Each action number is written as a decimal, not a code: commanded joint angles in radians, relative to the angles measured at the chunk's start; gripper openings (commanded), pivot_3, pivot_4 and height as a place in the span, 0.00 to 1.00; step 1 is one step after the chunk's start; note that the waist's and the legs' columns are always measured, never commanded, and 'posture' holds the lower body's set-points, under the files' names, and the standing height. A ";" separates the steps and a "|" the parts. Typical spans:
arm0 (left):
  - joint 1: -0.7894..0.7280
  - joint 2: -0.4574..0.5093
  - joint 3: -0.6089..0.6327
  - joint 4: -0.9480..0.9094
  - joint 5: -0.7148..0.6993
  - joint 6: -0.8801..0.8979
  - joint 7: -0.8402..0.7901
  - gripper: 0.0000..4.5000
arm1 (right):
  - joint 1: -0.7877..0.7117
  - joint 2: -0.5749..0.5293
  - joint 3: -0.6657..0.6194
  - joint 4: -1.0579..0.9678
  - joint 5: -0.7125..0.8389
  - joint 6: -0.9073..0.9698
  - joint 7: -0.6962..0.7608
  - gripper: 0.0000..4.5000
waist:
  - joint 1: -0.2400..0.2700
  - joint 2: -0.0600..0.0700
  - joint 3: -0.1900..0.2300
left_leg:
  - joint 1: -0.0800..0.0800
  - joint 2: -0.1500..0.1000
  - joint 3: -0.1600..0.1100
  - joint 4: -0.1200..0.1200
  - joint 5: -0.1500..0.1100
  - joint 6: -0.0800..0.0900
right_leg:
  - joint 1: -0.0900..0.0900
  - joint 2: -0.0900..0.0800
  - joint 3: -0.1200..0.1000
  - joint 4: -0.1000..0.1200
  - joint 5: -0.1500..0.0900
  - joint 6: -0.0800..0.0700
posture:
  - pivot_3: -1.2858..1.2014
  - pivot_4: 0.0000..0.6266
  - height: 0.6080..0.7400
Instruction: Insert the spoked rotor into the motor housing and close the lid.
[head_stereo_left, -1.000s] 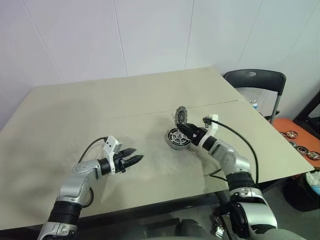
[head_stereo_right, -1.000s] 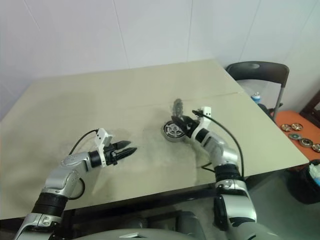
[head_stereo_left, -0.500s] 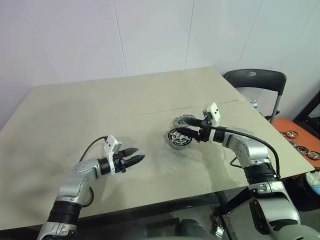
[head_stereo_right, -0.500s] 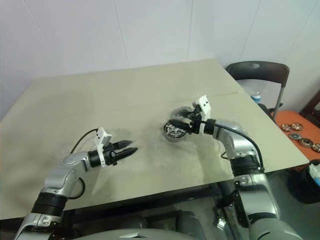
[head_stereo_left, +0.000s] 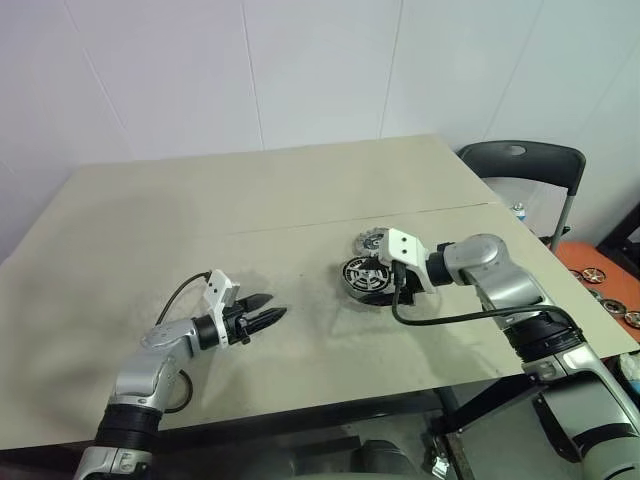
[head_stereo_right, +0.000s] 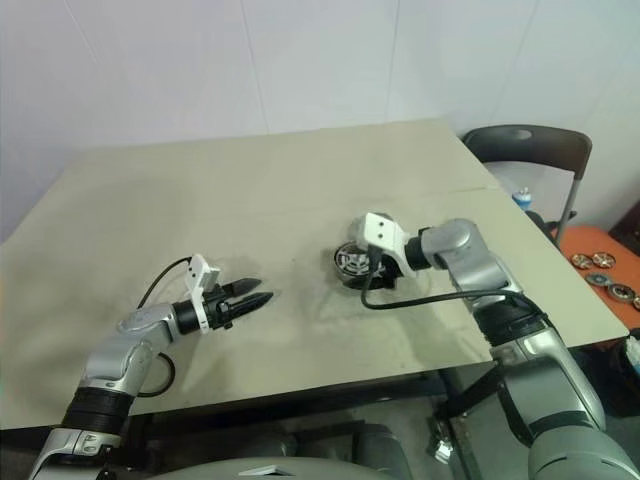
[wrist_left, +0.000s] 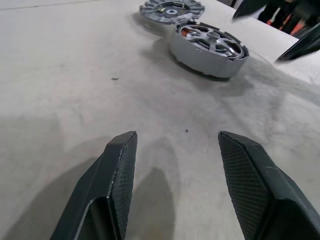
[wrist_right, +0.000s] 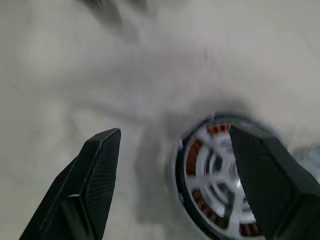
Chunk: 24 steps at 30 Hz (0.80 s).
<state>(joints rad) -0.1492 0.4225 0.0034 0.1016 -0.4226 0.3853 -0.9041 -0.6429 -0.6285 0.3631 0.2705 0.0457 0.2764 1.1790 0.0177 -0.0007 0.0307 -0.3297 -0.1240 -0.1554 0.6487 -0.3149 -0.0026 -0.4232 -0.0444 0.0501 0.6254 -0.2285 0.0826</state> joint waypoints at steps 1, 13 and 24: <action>-0.007 0.005 0.020 -0.036 -0.008 -0.015 0.004 0.61 | -0.011 0.012 0.006 0.046 -0.054 -0.061 -0.036 0.80 | -0.002 0.000 0.000 | -0.001 0.000 0.000 0.000 0.000 0.000 | -0.001 0.000 0.000 0.000 0.000 0.000 | 0.52 0.00 1.00; -0.020 0.010 0.017 -0.025 -0.001 -0.018 0.003 0.61 | -0.006 0.014 0.003 0.085 -0.124 -0.139 -0.060 0.29 | -0.003 -0.001 -0.001 | -0.004 0.000 0.000 0.003 0.000 0.000 | -0.003 0.000 0.000 0.002 0.000 0.000 | 0.52 0.00 1.00; -0.018 0.007 0.016 -0.017 0.005 -0.027 0.016 0.61 | -0.013 0.003 0.005 0.078 -0.126 -0.143 -0.022 0.21 | -0.002 -0.001 -0.001 | -0.004 0.000 0.000 0.004 0.000 -0.001 | -0.004 0.000 0.000 0.003 0.000 0.000 | 0.52 0.00 1.00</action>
<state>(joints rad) -0.1530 0.4256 0.0066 0.1018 -0.4219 0.3795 -0.8901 -0.6382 -0.6103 0.3828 0.3579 -0.0748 0.1381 1.1445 0.0155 -0.0022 0.0298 -0.3341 -0.1244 -0.1553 0.6528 -0.3145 -0.0032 -0.4269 -0.0443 0.0499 0.6282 -0.2282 0.0823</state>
